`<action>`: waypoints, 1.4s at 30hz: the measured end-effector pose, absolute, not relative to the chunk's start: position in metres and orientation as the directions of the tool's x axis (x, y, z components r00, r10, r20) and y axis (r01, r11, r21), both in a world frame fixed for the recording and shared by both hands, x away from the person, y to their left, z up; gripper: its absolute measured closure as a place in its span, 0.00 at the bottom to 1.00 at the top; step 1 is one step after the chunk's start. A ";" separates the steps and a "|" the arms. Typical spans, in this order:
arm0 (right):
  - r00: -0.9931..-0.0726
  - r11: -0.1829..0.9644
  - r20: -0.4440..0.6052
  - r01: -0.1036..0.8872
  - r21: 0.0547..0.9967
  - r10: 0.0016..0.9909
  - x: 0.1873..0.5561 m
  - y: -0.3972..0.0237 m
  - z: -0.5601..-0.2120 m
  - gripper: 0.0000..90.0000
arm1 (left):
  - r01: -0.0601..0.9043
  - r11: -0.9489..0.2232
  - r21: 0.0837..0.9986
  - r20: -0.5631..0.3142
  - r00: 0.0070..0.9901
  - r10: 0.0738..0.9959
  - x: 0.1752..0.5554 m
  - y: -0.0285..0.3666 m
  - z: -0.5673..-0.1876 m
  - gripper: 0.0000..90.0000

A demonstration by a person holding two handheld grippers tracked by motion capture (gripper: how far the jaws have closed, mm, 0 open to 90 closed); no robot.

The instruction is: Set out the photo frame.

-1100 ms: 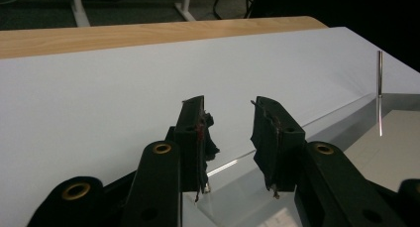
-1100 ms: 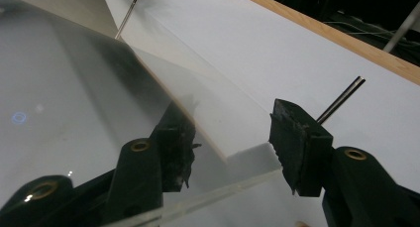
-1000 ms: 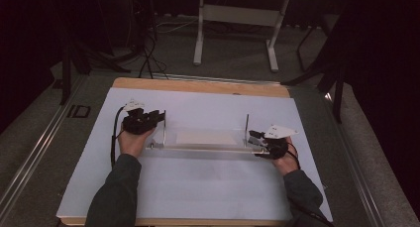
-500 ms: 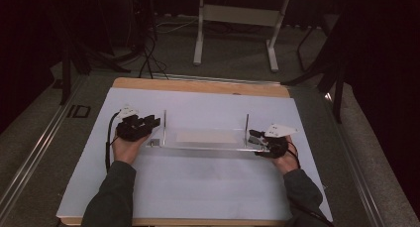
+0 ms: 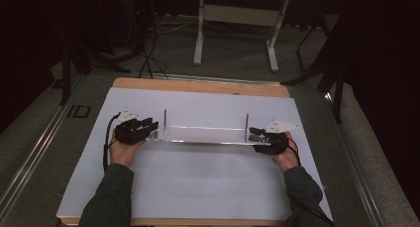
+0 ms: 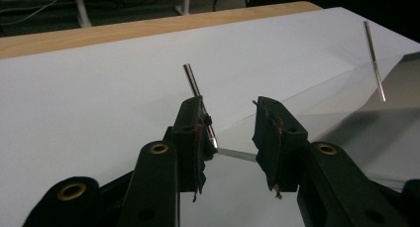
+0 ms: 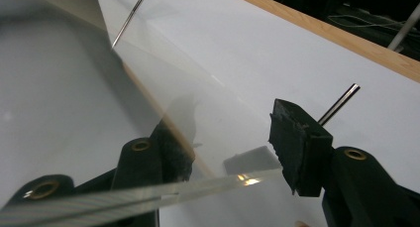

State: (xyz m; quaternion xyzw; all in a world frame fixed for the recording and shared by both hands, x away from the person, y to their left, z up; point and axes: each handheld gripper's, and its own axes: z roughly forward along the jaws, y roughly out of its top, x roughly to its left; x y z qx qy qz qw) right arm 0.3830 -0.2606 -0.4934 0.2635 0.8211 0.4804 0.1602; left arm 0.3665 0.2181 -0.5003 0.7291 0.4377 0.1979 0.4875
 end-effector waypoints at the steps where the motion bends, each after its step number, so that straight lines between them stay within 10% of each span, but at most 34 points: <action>1: -0.809 0.398 -0.010 0.279 0.874 0.587 0.384 -0.261 -0.493 0.56 | 0.441 -0.138 0.887 -0.138 0.538 0.832 0.366 0.218 -0.500 0.71; 42: -0.798 0.340 0.074 0.336 0.878 0.598 0.405 -0.263 -0.482 0.55 | 0.391 -0.117 0.913 -0.133 0.557 0.819 0.360 0.230 -0.496 0.68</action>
